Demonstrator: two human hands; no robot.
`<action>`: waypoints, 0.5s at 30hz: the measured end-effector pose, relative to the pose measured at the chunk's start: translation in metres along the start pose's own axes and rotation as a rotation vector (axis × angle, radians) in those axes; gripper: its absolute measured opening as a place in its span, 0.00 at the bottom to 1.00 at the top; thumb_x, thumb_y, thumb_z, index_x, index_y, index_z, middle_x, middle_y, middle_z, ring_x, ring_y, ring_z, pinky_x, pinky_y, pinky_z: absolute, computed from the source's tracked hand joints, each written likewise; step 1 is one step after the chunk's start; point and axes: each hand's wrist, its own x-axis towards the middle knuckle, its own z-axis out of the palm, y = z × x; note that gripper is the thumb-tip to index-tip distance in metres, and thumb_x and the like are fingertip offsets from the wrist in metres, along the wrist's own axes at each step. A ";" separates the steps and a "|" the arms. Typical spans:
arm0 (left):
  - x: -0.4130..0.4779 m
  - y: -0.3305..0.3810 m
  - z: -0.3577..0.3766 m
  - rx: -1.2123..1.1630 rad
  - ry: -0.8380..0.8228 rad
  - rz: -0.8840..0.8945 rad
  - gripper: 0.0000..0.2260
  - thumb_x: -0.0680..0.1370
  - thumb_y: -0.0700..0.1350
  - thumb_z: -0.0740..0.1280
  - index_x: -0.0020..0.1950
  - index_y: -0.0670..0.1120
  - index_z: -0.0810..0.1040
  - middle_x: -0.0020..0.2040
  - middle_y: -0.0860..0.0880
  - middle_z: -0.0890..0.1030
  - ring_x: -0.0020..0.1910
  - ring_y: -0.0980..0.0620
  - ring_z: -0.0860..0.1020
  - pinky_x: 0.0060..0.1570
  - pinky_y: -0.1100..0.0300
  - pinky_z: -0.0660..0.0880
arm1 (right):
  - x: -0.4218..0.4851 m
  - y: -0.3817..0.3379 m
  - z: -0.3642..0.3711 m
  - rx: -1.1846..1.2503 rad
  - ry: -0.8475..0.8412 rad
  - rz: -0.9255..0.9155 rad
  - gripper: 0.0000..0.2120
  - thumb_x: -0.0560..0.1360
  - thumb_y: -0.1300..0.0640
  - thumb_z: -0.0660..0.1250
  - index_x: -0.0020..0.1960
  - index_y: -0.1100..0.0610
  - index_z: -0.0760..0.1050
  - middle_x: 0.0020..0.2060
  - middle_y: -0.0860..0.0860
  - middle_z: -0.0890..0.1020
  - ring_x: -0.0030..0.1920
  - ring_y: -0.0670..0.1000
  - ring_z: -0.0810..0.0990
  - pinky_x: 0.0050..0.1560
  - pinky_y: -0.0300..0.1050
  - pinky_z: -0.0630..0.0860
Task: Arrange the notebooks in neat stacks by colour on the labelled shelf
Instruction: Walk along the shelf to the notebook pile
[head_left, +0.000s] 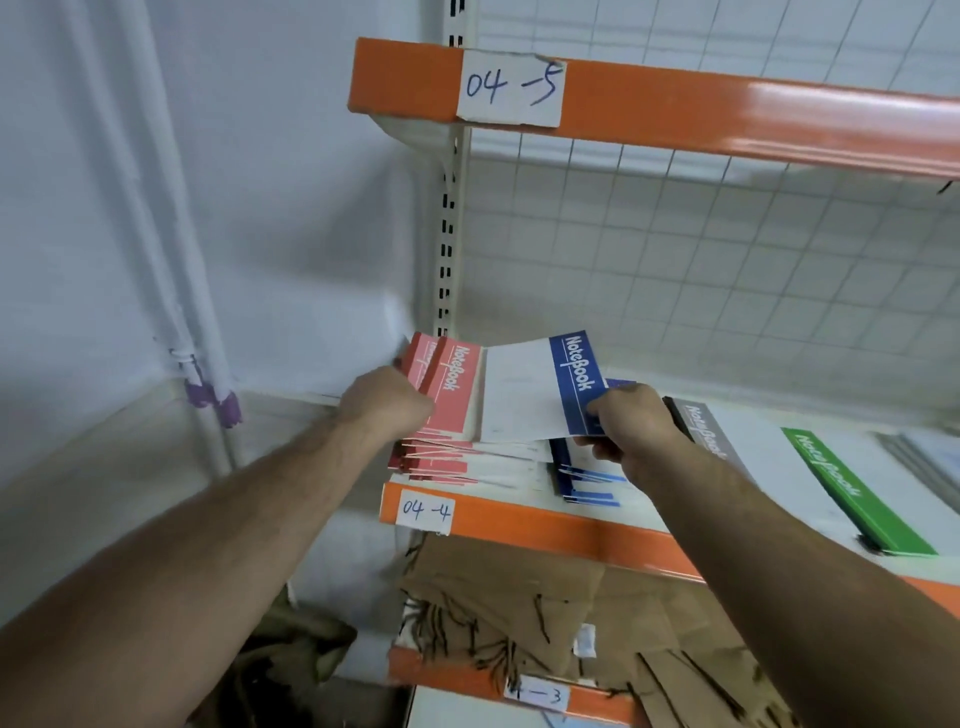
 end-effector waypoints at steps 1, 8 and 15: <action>0.001 0.000 0.000 0.007 -0.004 0.002 0.09 0.80 0.52 0.67 0.45 0.47 0.75 0.43 0.50 0.80 0.38 0.52 0.79 0.35 0.61 0.71 | 0.000 0.002 0.000 -0.003 0.008 0.008 0.06 0.80 0.67 0.58 0.55 0.62 0.70 0.43 0.57 0.80 0.31 0.53 0.81 0.31 0.43 0.72; 0.003 -0.002 0.000 0.033 0.013 -0.006 0.10 0.81 0.52 0.66 0.53 0.46 0.75 0.46 0.48 0.81 0.43 0.48 0.81 0.41 0.58 0.76 | 0.000 0.009 -0.005 -0.013 0.039 0.036 0.07 0.82 0.62 0.60 0.59 0.61 0.69 0.42 0.57 0.80 0.34 0.53 0.82 0.31 0.42 0.74; 0.000 0.008 0.001 0.184 0.082 -0.036 0.20 0.77 0.59 0.68 0.59 0.46 0.74 0.51 0.47 0.79 0.44 0.47 0.81 0.45 0.54 0.79 | 0.006 0.016 -0.031 0.006 0.046 0.023 0.11 0.81 0.61 0.61 0.62 0.62 0.71 0.42 0.57 0.81 0.32 0.51 0.80 0.31 0.41 0.72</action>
